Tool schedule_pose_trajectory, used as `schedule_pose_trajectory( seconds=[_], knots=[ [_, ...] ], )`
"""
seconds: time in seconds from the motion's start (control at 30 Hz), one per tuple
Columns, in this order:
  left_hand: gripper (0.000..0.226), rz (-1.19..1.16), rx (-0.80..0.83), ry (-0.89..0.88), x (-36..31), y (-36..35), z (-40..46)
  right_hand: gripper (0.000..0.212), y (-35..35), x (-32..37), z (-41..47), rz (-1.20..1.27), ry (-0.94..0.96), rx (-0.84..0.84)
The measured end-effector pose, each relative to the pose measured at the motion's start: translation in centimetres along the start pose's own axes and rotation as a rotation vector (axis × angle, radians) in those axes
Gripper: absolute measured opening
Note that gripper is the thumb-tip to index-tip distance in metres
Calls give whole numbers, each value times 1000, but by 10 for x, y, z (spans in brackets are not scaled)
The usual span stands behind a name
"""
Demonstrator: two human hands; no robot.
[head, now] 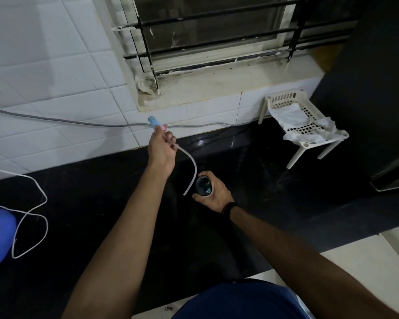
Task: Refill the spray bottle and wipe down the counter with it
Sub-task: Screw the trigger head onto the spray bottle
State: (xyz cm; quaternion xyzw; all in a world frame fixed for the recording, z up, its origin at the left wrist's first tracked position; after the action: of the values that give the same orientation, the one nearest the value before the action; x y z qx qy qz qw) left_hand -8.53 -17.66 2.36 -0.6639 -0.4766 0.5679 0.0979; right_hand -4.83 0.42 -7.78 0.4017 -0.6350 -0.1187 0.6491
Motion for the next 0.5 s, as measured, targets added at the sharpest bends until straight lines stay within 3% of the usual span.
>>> schedule_pose_trajectory(
  seconds=[0.2, 0.4, 0.43, 0.5],
  knots=[
    [26, -209, 186, -56, -19, -48, -19, 65, 2, 1, 0, 19, 5, 12],
    [29, -298, 208, -43, -3, -56, -26, 114, 14, 4, -4, 30, 98, 45],
    [29, -306, 208, -33, 0, -55, -25, 110, 19, 7, -5, 64, 136, 11],
    [30, -316, 211, -18, 4, -55, -25, 79, 31, 12, -5, 179, 182, -95]
  ],
)
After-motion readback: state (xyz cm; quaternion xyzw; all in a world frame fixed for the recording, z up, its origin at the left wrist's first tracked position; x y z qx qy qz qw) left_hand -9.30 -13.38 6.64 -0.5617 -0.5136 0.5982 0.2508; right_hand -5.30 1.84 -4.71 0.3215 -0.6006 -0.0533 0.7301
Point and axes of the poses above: each hand's wrist, its own z-axis towards the middle knuckle, its own y-axis out of the back of the hand, x = y × z, the point moved 6 cm from there along z, towards the middle knuckle, and after that the axes turned 10 degrees about -z, right-handed, at the moved point
